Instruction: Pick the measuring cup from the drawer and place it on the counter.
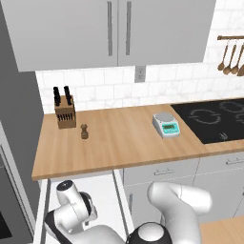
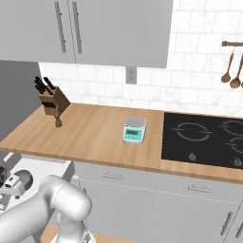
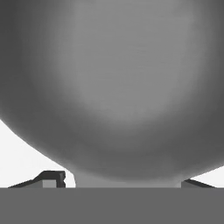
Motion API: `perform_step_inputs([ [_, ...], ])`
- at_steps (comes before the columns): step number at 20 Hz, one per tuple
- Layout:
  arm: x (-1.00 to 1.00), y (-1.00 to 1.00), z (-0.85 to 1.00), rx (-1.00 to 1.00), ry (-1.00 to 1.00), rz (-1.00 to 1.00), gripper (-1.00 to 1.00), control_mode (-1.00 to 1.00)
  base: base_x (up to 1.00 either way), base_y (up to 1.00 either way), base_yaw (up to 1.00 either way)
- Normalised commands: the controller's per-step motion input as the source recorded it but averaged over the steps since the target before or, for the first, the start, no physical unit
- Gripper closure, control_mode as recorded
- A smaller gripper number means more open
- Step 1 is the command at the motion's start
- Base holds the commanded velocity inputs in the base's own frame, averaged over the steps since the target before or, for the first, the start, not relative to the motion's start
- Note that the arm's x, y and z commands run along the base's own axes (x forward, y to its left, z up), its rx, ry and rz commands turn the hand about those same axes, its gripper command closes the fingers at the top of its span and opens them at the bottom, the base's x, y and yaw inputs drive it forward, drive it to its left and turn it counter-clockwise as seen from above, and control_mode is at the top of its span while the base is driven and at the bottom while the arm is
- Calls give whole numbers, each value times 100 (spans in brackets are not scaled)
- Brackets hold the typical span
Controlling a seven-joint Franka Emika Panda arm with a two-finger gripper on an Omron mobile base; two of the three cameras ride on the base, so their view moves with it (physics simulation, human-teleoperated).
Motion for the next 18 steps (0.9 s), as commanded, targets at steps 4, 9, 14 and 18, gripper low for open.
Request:
perform_step_inputs([
  [4, 0, 0, 0, 0, 0, 0, 100, -100, 0, 0, 0],
  [9, -17, 0, 24, 0, -4, 0, 100, -100, 0, 0, 0],
  [14, -75, -1, 93, 0, -2, 0, 100, -100, 0, 0, 0],
  [18, -100, -39, 90, 0, 0, 3, 100, -100, 0, 0, 0],
])
